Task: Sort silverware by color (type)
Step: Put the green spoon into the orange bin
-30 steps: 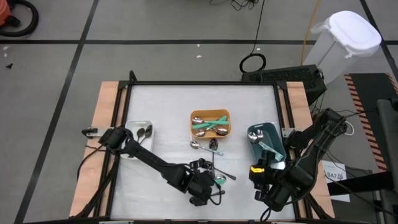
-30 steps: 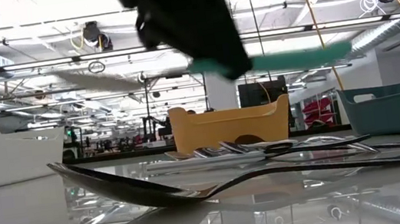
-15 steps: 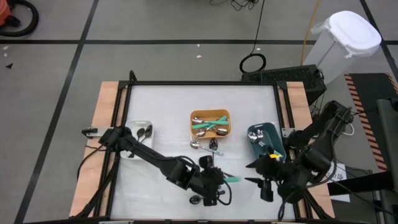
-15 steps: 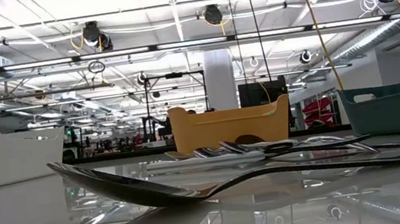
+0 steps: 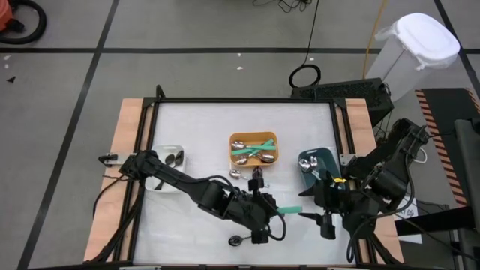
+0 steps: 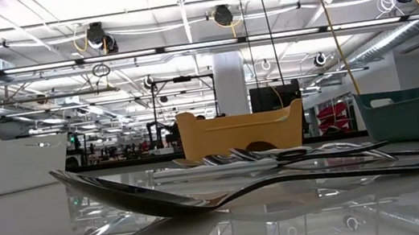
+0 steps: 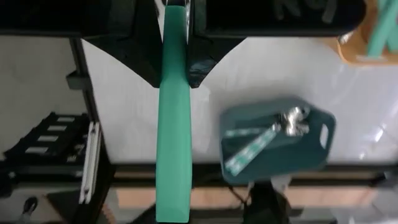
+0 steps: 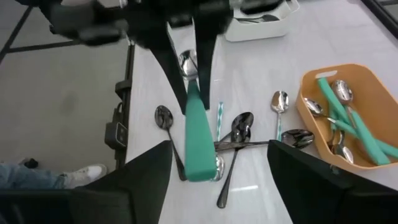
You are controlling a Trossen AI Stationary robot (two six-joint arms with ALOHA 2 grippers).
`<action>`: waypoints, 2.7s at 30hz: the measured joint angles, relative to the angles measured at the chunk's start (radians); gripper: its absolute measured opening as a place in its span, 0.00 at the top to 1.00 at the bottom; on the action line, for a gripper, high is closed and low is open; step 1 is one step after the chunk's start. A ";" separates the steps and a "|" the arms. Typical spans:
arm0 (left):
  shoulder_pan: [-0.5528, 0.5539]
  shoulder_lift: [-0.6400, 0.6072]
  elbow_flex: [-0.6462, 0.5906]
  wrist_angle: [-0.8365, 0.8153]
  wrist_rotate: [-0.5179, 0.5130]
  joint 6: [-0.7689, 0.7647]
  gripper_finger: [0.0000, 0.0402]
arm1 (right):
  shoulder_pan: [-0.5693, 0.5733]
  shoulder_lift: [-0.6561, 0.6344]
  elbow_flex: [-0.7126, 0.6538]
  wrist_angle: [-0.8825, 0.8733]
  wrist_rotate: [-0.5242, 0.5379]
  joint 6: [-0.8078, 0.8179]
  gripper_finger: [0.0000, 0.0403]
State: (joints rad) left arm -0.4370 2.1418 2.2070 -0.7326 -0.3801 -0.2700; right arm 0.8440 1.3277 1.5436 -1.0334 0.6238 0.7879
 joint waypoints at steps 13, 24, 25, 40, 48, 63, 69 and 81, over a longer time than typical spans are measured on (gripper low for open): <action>0.017 -0.002 0.030 0.000 -0.003 0.022 0.89 | -0.013 0.014 0.000 -0.019 -0.026 -0.049 0.39; 0.017 -0.002 0.030 0.004 -0.003 0.021 0.89 | -0.027 0.030 0.000 -0.018 -0.027 -0.068 0.60; 0.017 -0.002 0.030 0.003 -0.005 0.019 0.89 | -0.029 0.030 0.000 -0.018 -0.029 -0.071 0.62; 0.017 -0.002 0.030 0.004 -0.005 0.006 0.89 | -0.033 0.030 0.000 0.012 -0.057 -0.077 0.81; 0.004 -0.001 0.030 0.004 -0.086 -0.001 0.72 | -0.033 0.030 0.000 0.013 -0.045 -0.066 0.81; -0.067 -0.029 0.152 -0.338 -0.271 -0.444 0.40 | -0.071 0.011 0.000 -0.218 -0.051 -0.019 0.81; -0.107 -0.050 0.141 -0.555 -0.284 -0.535 0.46 | -0.197 0.006 0.000 -0.283 -0.053 -0.154 0.81; -0.193 -0.039 0.140 -0.641 -0.279 -0.621 0.63 | -0.584 0.006 0.000 -0.147 -0.232 -0.573 0.81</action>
State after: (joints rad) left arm -0.6300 2.1025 2.3466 -1.3737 -0.6590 -0.8914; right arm 0.2597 1.3334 1.5432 -1.1806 0.3923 0.2147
